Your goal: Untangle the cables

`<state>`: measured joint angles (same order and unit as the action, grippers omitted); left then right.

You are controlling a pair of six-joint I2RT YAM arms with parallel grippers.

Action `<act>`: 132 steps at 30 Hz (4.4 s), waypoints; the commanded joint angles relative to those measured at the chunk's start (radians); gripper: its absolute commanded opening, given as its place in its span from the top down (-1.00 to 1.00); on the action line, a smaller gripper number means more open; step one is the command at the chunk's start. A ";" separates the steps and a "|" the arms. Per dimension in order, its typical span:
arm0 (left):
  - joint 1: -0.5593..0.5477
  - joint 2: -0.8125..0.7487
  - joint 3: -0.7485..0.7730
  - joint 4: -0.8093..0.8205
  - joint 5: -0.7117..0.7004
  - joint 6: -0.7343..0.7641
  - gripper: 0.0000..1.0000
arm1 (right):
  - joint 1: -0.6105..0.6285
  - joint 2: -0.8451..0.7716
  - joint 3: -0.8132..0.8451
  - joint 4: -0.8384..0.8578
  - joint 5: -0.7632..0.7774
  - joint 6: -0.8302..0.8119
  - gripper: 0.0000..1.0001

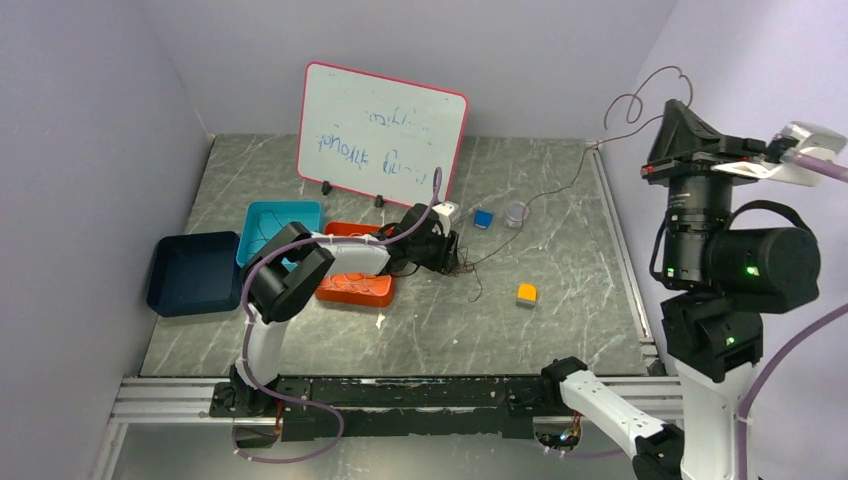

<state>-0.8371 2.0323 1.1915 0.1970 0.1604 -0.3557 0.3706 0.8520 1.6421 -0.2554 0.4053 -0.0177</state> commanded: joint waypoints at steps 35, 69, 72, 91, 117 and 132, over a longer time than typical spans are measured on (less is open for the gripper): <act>0.008 0.034 0.038 -0.019 -0.113 -0.001 0.83 | 0.007 0.005 0.151 0.148 0.158 -0.249 1.00; -0.002 -0.362 0.152 0.209 0.267 0.076 -0.62 | 0.007 0.192 -0.030 -0.148 0.123 0.118 1.00; -0.017 -0.341 0.160 0.275 0.306 0.025 -0.75 | 0.007 0.206 -0.042 -0.154 0.111 0.203 1.00; -0.072 0.003 0.406 0.424 0.479 -0.201 -0.51 | 0.005 0.212 -0.038 -0.151 0.033 0.306 1.00; -0.004 -0.238 0.594 -0.345 0.315 0.154 0.86 | -0.181 0.211 -0.455 -0.086 0.017 0.342 0.67; 0.139 0.005 1.156 -0.513 0.403 0.065 0.86 | -0.303 -0.021 -0.746 0.027 -0.339 0.337 -0.01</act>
<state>-0.7086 2.0254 2.2894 -0.2913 0.5282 -0.2550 0.0711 0.9222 0.9882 -0.3382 0.2398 0.3656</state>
